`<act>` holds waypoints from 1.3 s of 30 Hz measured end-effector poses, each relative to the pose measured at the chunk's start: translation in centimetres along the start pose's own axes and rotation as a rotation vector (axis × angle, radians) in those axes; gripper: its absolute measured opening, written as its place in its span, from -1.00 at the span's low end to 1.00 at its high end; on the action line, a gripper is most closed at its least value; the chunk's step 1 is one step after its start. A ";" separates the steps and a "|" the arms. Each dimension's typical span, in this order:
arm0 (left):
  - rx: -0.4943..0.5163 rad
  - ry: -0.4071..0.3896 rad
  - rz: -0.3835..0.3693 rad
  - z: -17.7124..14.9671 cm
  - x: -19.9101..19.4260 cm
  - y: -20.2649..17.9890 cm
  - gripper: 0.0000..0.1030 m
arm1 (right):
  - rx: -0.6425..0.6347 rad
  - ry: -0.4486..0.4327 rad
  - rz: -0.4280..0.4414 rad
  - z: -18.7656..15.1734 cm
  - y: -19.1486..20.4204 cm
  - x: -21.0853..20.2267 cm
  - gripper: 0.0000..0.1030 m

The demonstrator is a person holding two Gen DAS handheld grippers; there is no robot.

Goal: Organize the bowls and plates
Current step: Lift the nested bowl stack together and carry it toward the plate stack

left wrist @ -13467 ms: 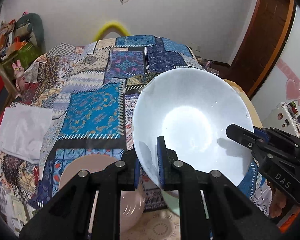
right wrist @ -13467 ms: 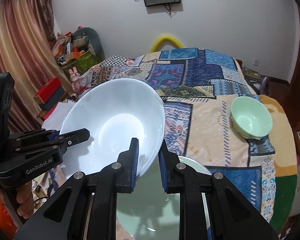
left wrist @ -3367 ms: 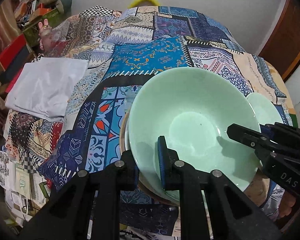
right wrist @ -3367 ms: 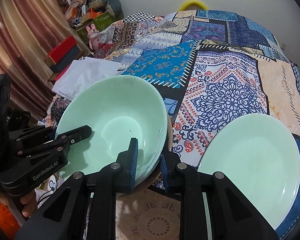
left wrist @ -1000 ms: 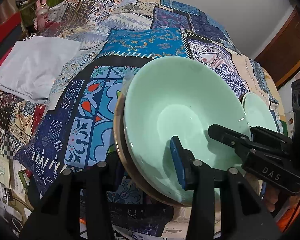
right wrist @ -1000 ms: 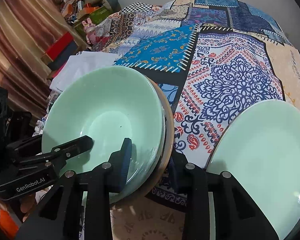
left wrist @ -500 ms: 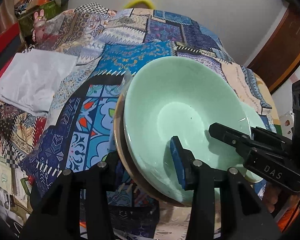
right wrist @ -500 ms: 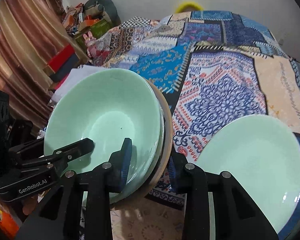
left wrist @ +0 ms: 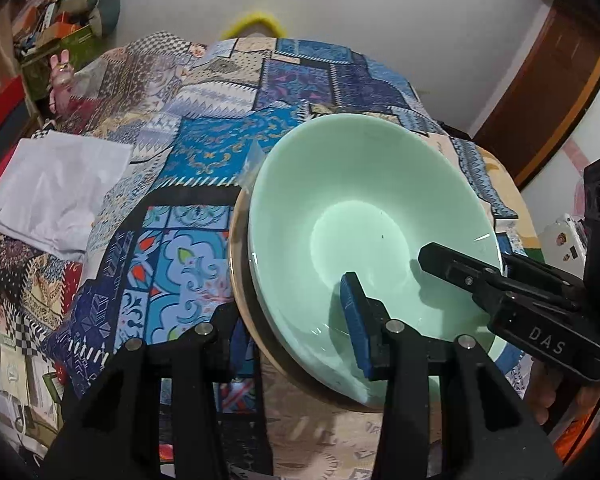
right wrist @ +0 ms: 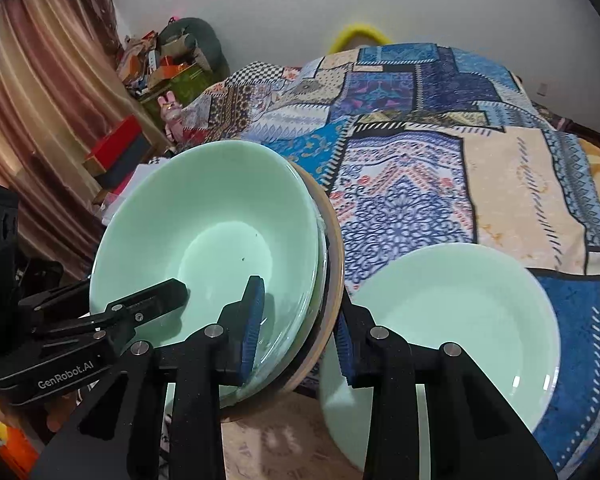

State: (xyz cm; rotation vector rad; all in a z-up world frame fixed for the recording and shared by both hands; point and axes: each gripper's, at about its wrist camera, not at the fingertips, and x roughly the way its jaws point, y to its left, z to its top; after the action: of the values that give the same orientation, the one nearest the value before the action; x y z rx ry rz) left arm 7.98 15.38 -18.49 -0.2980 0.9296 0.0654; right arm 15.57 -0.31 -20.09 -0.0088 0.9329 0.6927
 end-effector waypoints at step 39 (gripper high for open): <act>0.134 0.061 -0.071 0.0 3.0 -12.4 -0.17 | 0.124 -0.029 -0.083 -3.1 -9.8 -6.2 -0.42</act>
State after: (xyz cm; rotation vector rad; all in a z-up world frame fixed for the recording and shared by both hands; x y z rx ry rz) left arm 12.03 3.30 -18.15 -0.2090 0.9781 -0.0714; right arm 16.18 -12.33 -20.17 0.0713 0.9411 0.5557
